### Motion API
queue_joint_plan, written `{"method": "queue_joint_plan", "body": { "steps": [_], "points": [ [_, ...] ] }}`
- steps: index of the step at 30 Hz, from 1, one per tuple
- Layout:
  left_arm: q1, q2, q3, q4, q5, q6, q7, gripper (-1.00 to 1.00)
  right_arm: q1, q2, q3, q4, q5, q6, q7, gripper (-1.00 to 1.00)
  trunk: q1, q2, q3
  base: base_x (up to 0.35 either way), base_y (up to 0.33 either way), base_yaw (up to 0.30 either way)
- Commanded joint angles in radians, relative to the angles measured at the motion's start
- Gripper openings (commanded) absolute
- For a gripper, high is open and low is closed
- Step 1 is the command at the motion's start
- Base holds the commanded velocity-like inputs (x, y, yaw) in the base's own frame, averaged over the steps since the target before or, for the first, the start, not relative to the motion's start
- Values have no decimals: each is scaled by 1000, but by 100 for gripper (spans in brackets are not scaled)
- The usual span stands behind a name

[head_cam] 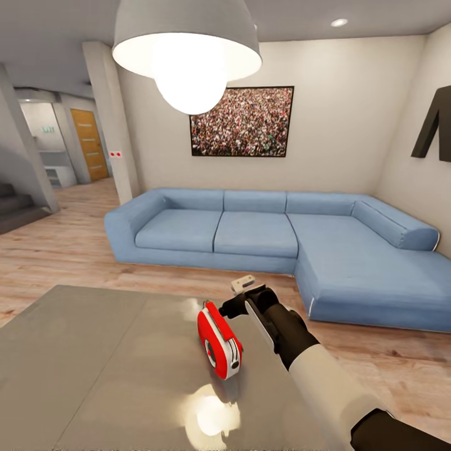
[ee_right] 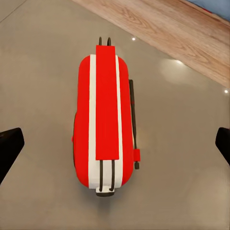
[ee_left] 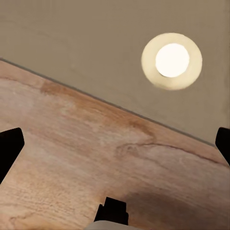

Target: Turn on the radio receiver that's on the table in the living room.

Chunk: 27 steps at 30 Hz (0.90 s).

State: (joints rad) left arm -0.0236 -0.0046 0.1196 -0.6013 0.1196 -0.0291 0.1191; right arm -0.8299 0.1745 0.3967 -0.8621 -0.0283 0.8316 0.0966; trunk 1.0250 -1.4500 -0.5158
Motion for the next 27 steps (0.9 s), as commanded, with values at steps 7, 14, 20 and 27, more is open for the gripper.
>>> {"method": "queue_joint_plan", "body": {
  "steps": [7,14,20,27],
  "points": [
    [0,0,1,0,0,-3,1,100,0,0,-1,0,2,-3,2,100,0,0,-11,0,0,-31],
    [0,2,3,0,0,-3,2,100,0,0,-1,0,4,-5,3,100,0,0,-23,0,0,-58],
    [0,4,4,0,0,-4,4,100,0,0,-2,0,1,-22,3,100,0,0,-33,0,0,-64],
    [0,12,35,0,0,-3,6,100,0,0,-1,0,-1,-29,3,100,0,0,-44,0,0,-70]
  ]
}}
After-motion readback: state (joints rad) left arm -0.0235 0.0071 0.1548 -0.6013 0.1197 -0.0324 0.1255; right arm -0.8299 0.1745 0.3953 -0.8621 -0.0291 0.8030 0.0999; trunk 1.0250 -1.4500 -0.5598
